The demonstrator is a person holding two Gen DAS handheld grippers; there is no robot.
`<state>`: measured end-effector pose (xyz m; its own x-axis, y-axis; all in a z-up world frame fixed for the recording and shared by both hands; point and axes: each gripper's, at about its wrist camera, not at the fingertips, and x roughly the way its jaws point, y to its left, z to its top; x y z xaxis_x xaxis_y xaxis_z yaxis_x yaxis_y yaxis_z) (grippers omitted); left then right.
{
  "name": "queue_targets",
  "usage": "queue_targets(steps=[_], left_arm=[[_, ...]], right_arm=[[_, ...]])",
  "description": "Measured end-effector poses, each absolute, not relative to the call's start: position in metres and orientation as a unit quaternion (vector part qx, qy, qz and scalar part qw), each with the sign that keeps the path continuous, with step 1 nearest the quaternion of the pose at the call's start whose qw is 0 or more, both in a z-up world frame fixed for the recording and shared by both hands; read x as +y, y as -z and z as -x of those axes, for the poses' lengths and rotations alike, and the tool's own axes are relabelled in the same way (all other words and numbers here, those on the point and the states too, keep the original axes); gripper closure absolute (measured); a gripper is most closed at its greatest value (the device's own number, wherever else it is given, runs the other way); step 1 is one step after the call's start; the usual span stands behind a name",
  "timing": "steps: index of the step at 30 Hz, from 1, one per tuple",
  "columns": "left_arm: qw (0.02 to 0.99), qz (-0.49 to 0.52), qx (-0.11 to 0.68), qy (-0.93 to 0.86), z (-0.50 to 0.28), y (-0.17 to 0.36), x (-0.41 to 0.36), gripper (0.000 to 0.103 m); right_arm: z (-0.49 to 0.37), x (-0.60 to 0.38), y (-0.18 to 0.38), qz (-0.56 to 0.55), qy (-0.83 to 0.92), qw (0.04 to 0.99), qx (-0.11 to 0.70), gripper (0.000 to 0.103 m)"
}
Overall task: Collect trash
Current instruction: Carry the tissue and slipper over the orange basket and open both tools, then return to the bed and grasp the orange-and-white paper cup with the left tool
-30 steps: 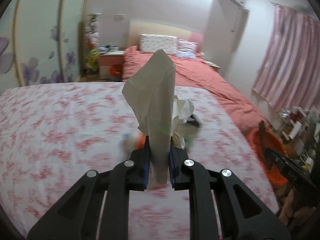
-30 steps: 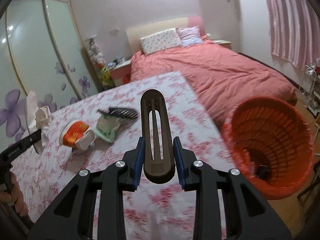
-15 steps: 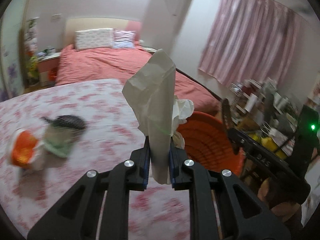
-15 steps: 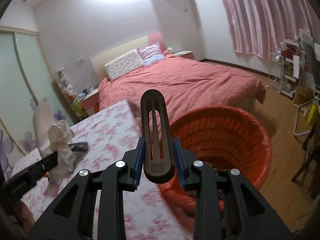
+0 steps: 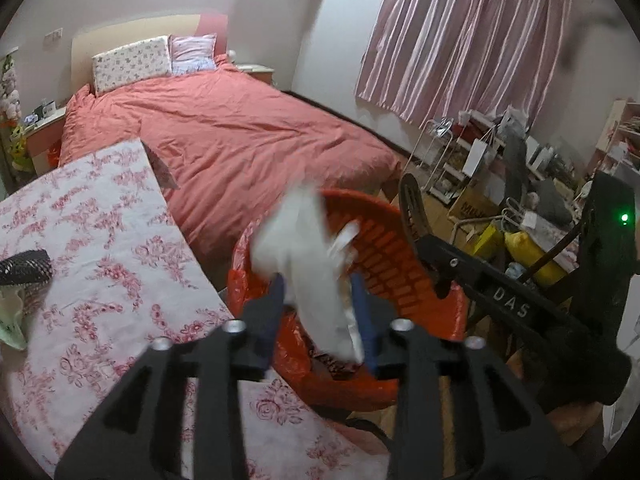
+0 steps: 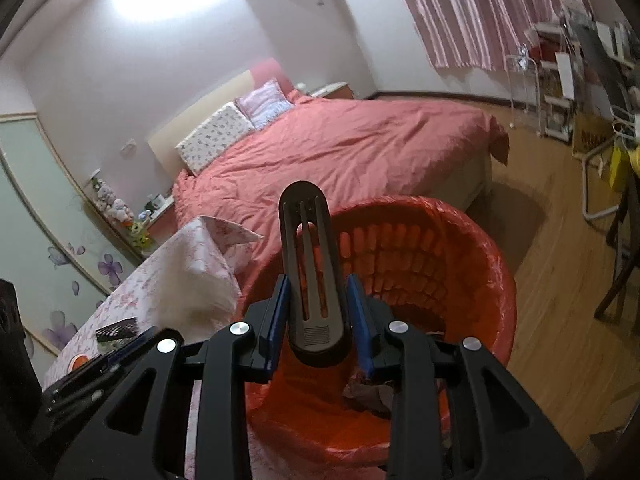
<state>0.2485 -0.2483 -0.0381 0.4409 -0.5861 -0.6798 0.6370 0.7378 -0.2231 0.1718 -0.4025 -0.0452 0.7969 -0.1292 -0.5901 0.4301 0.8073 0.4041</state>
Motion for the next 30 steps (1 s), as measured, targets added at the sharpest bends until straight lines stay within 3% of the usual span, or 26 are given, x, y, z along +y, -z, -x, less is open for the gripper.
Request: queue_targets(steps=[1, 3, 13, 30], left_arm=[[0.848, -0.035, 0.39, 0.357, -0.25, 0.041, -0.247, 0.062], [0.851, -0.039, 0.395, 0.345, -0.252, 0.048, -0.242, 0.057], [0.875, -0.042, 0.394, 0.277, -0.254, 0.053, -0.174, 0.044], [0.922, 0.024, 0.374, 0.098, -0.251, 0.037, 0.013, 0.028]], right_arm=[[-0.17, -0.403, 0.047, -0.27, 0.157, 0.907, 0.281, 0.061], [-0.167, -0.402, 0.052, -0.272, 0.163, 0.905, 0.284, 0.059], [-0.169, -0.381, 0.044, -0.253, 0.149, 0.906, 0.305, 0.059], [-0.189, -0.257, 0.039, -0.164, 0.055, 0.918, 0.358, 0.054]])
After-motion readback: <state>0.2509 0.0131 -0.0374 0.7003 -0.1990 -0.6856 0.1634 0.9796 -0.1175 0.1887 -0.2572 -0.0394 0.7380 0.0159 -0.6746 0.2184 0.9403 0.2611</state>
